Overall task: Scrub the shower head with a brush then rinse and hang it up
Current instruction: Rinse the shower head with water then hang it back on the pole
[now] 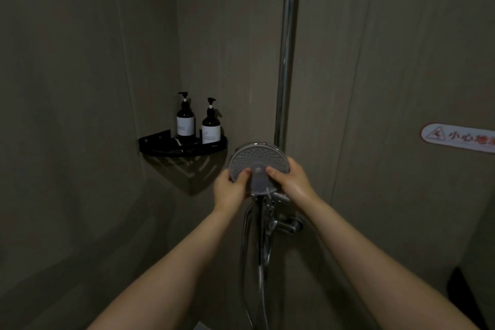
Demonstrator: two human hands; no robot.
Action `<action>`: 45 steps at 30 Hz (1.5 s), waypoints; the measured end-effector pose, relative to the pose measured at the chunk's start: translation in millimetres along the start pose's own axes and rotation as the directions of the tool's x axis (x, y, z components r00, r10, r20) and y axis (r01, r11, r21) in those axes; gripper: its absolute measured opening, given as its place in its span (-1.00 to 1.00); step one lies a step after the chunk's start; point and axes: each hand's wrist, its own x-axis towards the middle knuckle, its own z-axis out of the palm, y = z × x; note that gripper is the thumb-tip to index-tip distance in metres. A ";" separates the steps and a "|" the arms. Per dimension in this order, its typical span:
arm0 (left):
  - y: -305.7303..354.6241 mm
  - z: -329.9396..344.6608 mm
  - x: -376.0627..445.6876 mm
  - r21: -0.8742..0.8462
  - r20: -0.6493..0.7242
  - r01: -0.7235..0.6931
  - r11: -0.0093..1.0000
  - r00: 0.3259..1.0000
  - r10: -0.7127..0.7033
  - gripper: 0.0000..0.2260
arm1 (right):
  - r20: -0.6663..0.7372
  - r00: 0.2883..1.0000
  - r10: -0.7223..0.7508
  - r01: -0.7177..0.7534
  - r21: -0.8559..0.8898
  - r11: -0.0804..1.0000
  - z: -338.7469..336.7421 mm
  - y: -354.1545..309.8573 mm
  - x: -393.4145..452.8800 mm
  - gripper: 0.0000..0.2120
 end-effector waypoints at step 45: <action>-78.8 8.3 39.9 0.542 0.123 0.000 0.840 0.989 -0.079 -0.92 | -0.369 0.929 -0.044 -0.008 -0.136 0.991 -87.3 32.0 37.6 -0.71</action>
